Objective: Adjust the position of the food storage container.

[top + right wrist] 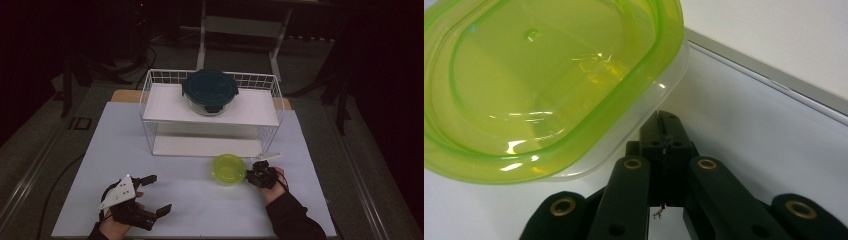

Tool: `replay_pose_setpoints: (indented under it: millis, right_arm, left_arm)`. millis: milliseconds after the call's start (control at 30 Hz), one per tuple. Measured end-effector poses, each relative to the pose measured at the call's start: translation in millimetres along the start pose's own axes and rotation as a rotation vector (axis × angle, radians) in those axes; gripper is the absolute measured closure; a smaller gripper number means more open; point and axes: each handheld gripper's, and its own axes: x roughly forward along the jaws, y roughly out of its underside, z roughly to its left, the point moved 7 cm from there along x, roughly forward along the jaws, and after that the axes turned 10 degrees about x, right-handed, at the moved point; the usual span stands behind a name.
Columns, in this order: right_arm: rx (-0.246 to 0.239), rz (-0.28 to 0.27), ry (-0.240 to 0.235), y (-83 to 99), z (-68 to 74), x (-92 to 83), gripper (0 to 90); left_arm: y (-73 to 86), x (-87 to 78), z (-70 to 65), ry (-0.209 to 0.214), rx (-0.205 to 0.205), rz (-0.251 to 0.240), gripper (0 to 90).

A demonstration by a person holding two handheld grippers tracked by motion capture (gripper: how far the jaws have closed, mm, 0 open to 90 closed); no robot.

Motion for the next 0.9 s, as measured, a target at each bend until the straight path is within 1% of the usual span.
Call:
replay_pose_setpoints:
  millis: [67, 167, 367, 400, 467, 600, 667, 900]
  right_arm:
    - [-0.009, 0.003, -0.009, -2.9, 6.9, 4.8, 90.0]
    - [-0.011, 0.005, -0.018, -6.0, 13.3, 8.6, 90.0]
    - [-0.046, 0.003, -0.039, -12.3, 26.6, 17.9, 90.0]
    - [-0.046, 0.003, -0.039, -12.3, 26.6, 17.9, 90.0]
    - [-0.05, 0.007, -0.045, -14.3, 33.8, 20.9, 90.0]
    - [-0.057, 0.005, -0.054, -16.6, 39.2, 23.3, 90.0]
    - [-0.051, 0.007, -0.06, -17.1, 41.3, 24.3, 90.0]
    - [-0.059, 0.01, -0.073, -17.9, 46.8, 26.0, 90.0]
  left_arm:
    - [0.2, 0.0, 0.2, 0.0, -0.001, 0.001, 0.0]
    - [0.2, -0.1, -0.1, 0.001, -0.001, 0.001, 0.0]
    - [0.6, 0.3, -0.1, 0.0, 0.001, 0.005, 0.0]
    - [0.6, 0.3, -0.1, 0.0, 0.001, 0.005, 0.0]
    - [0.5, 0.1, -0.3, 0.0, 0.002, 0.005, 0.0]
    - [0.6, 0.1, -0.2, 0.0, 0.001, 0.006, 0.0]
    - [0.2, 0.1, -0.4, 0.002, -0.004, 0.004, 0.0]
    - [0.3, 0.9, -1.2, 0.002, 0.003, 0.008, 0.0]
